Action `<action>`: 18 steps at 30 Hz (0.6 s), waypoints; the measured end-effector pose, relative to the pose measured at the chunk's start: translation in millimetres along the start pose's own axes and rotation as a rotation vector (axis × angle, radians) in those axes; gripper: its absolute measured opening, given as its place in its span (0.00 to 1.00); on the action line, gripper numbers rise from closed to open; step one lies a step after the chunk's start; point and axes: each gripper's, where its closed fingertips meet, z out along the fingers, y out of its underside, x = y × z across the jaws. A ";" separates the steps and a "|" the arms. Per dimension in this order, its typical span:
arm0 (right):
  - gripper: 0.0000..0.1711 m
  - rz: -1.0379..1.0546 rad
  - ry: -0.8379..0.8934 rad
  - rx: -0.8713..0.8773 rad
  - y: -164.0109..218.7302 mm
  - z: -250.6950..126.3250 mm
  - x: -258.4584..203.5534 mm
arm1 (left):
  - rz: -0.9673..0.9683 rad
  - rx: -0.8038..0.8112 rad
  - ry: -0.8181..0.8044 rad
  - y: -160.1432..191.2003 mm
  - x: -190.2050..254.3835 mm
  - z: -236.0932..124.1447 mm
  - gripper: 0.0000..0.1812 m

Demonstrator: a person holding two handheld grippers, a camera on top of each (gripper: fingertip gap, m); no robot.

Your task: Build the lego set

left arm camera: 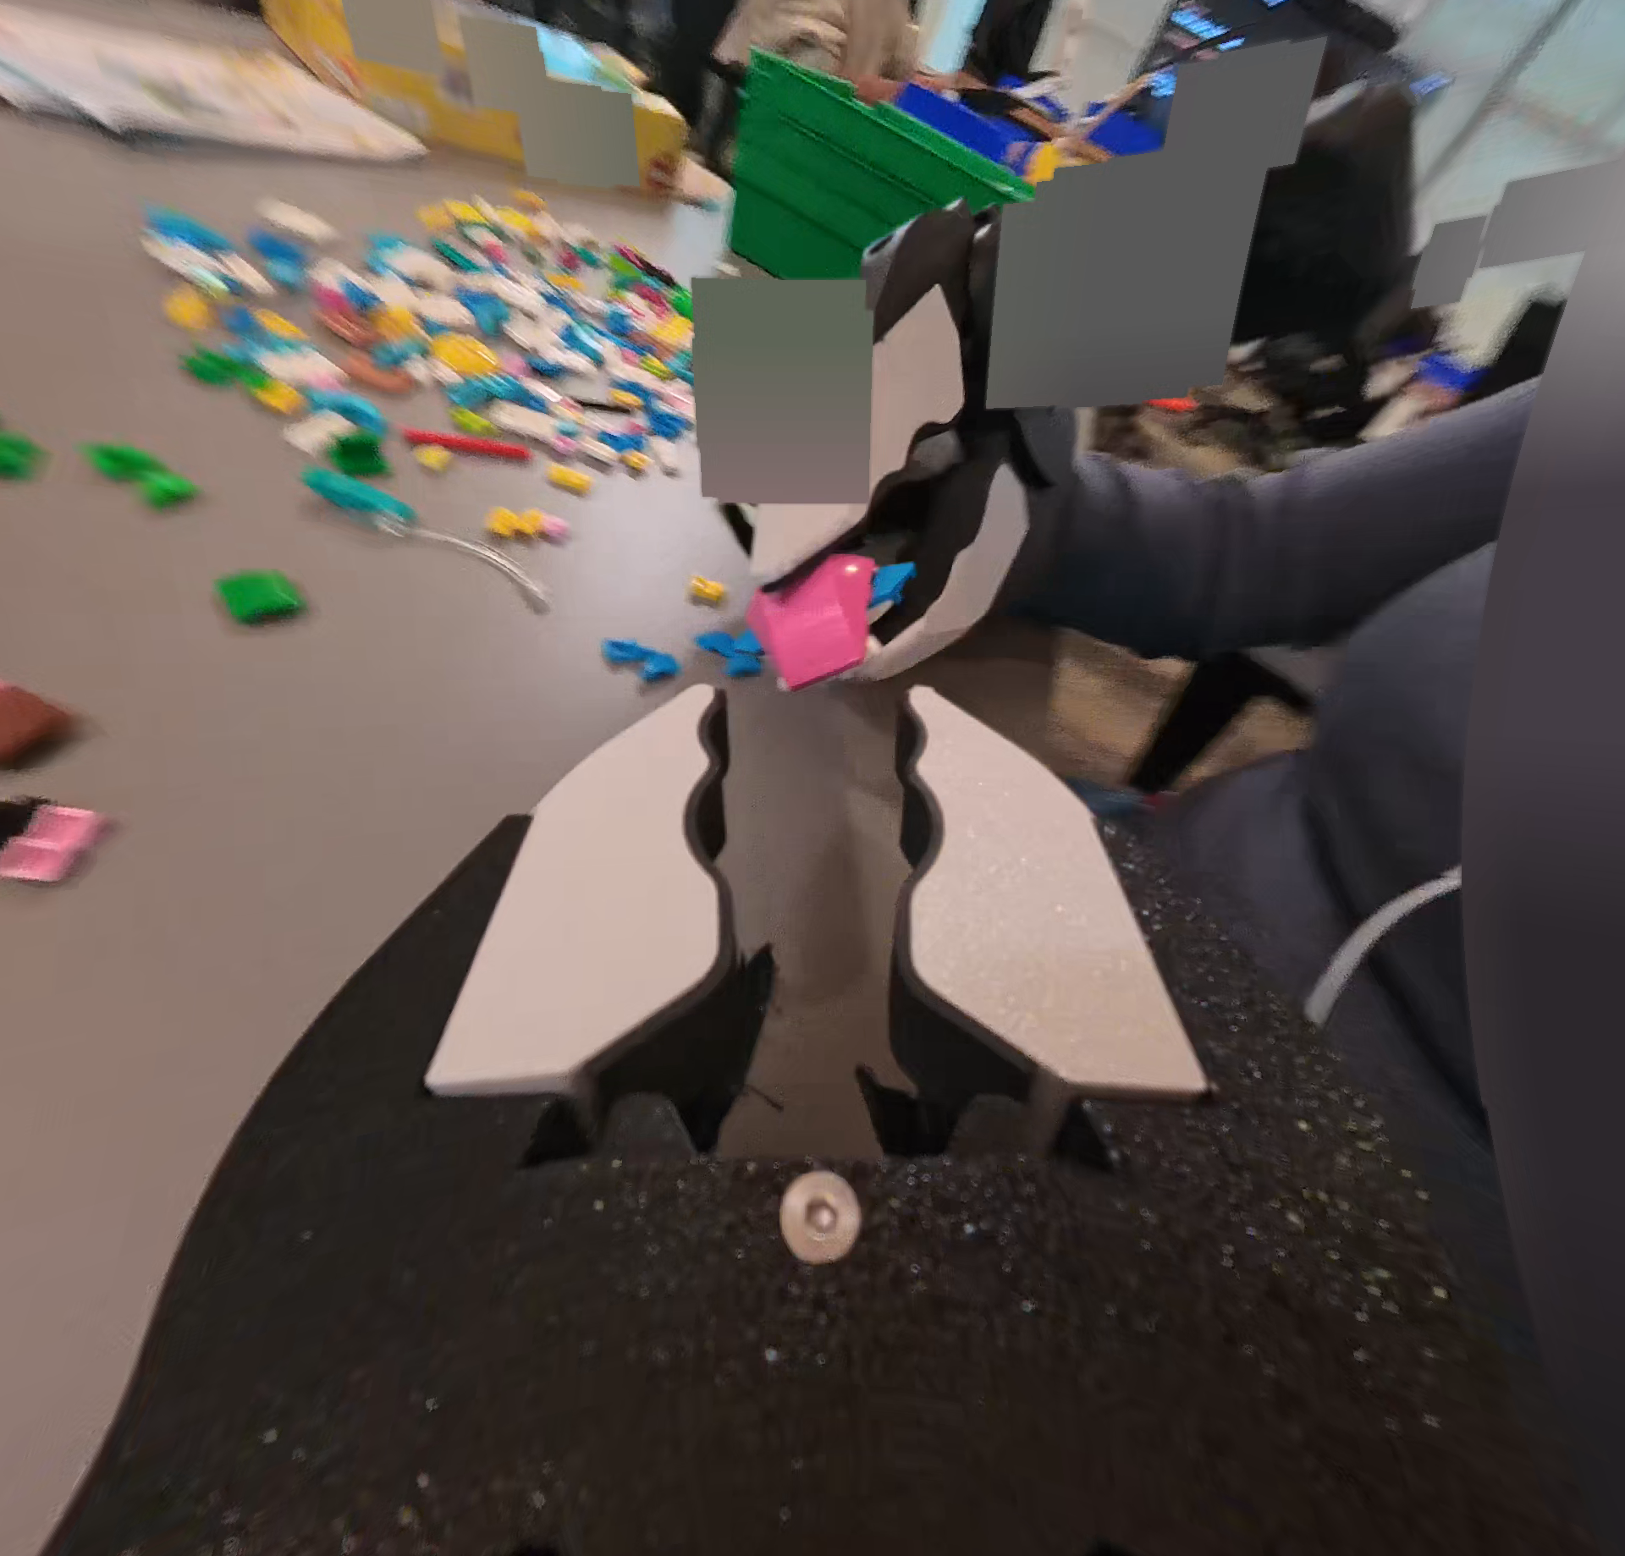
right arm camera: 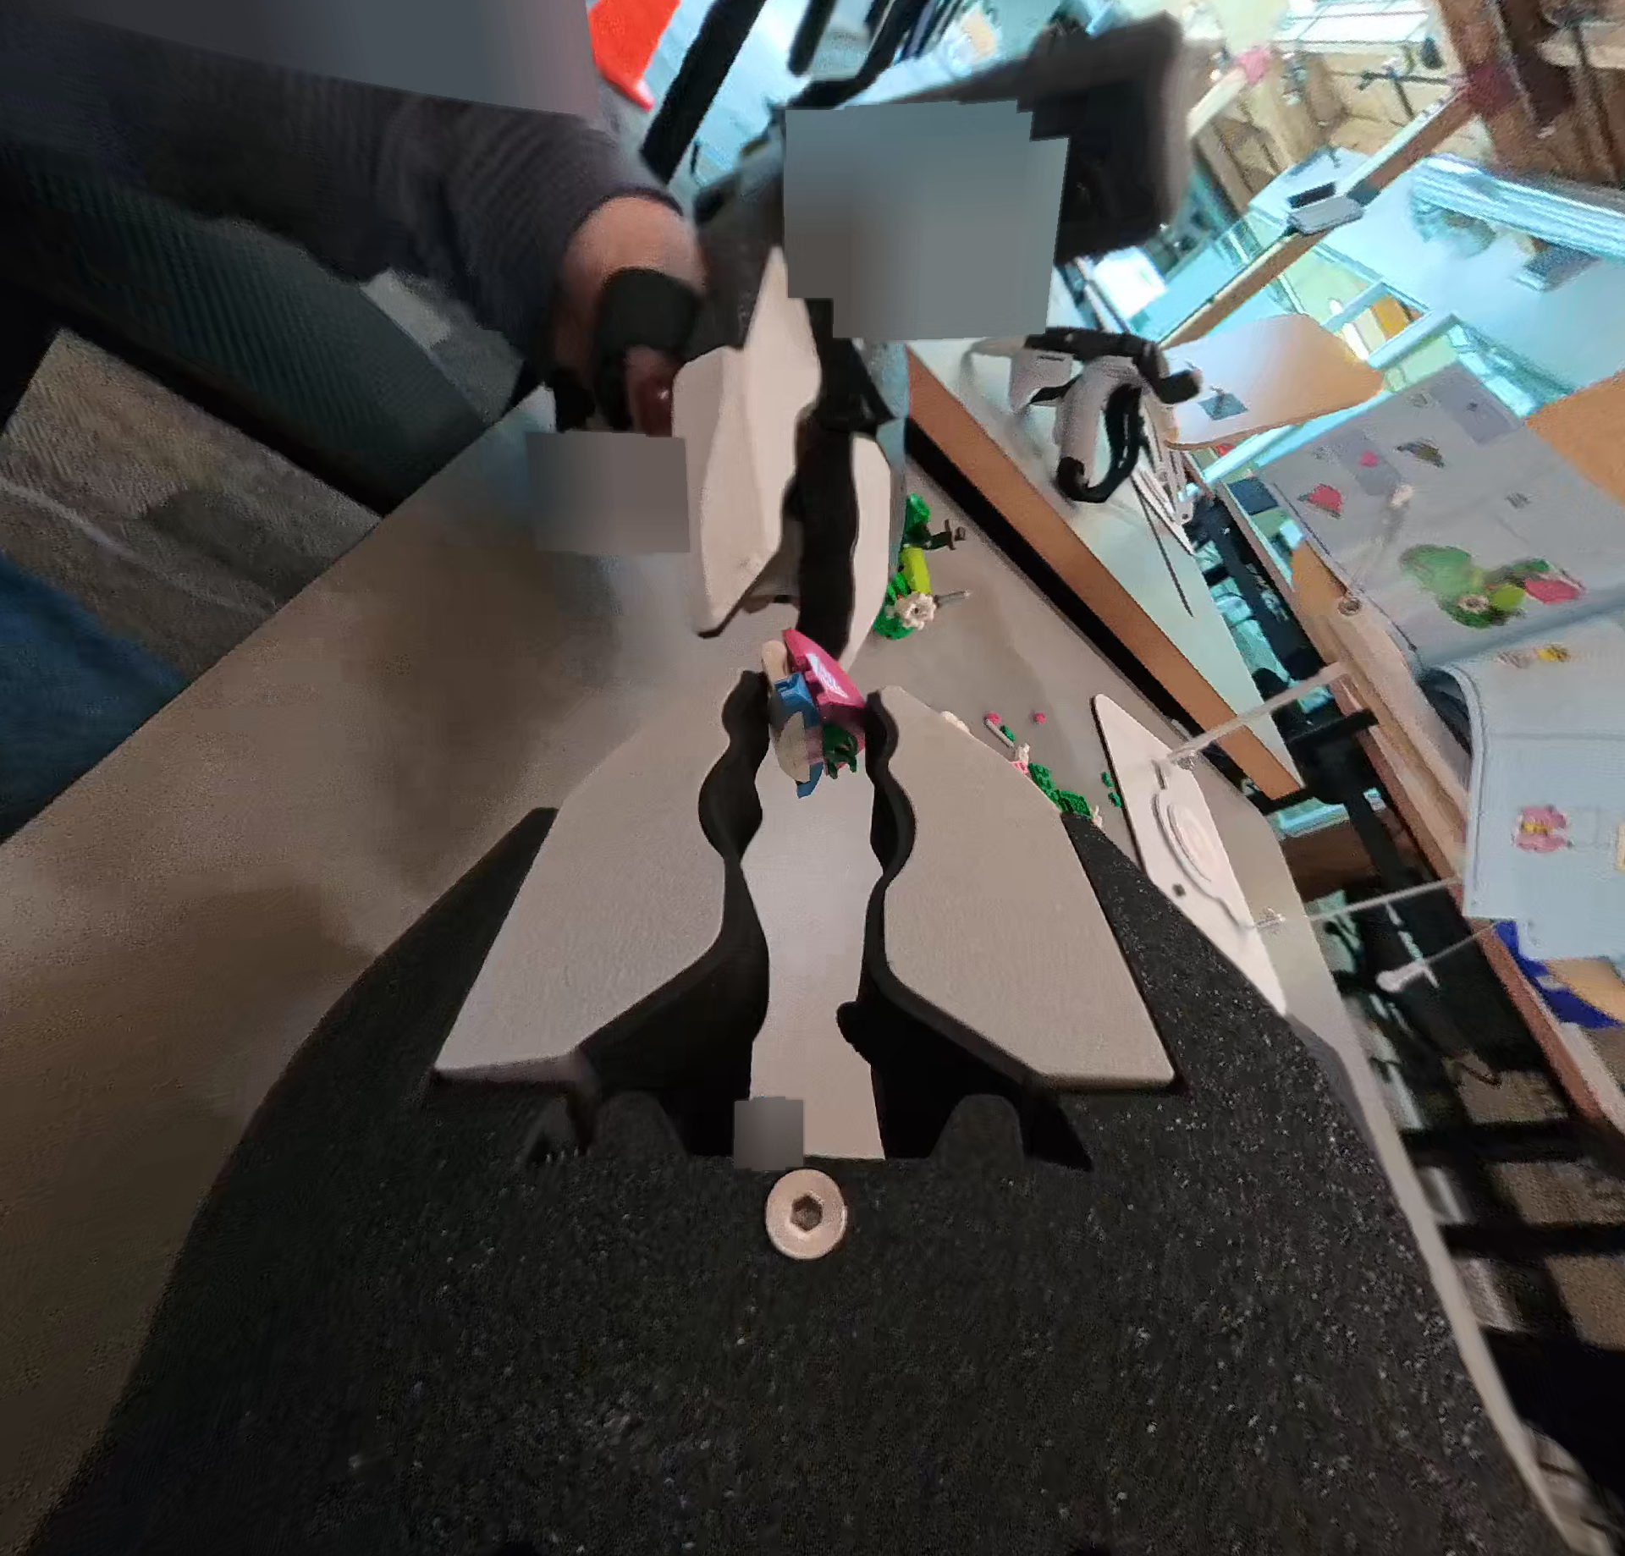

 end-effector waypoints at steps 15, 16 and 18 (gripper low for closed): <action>0.12 0.443 -0.080 0.369 -27.8 -22.6 13.7 | 0.598 0.240 -0.326 -31.8 19.6 12.9 0.12; 0.12 0.440 -0.083 0.371 -28.2 -23.2 13.7 | 0.607 0.242 -0.330 -32.1 19.8 12.9 0.12; 0.12 0.415 -0.077 0.353 -27.5 -22.8 13.0 | 0.631 0.250 -0.347 -33.1 19.8 10.8 0.11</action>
